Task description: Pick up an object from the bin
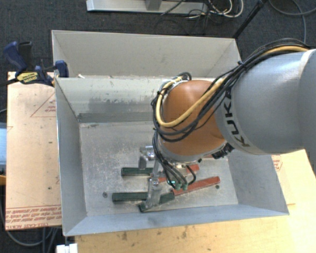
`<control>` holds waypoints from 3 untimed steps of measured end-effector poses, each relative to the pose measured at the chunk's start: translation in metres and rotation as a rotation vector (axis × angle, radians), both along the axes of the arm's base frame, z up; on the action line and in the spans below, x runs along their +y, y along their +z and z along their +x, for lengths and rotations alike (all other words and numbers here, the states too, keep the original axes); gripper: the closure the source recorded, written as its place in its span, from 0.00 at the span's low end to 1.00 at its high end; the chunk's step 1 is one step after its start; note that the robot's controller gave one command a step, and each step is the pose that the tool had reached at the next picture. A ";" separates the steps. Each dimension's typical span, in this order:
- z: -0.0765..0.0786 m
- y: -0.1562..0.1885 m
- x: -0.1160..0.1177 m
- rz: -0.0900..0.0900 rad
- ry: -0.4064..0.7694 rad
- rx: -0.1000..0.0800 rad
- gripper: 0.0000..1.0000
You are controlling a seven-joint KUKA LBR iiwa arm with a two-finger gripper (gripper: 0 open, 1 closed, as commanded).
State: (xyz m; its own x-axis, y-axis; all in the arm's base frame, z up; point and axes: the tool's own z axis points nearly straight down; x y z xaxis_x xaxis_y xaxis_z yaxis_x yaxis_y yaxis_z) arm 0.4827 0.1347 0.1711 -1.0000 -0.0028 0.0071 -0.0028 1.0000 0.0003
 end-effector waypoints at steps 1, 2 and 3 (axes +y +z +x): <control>0.000 -0.102 0.001 0.004 -0.006 -0.018 0.00; 0.001 -0.071 0.006 0.001 -0.123 -0.009 0.00; -0.003 -0.072 0.020 0.001 -0.143 -0.007 0.00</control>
Offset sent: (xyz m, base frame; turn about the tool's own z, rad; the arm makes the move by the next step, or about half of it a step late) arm -0.0028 0.0000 -0.1011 0.0031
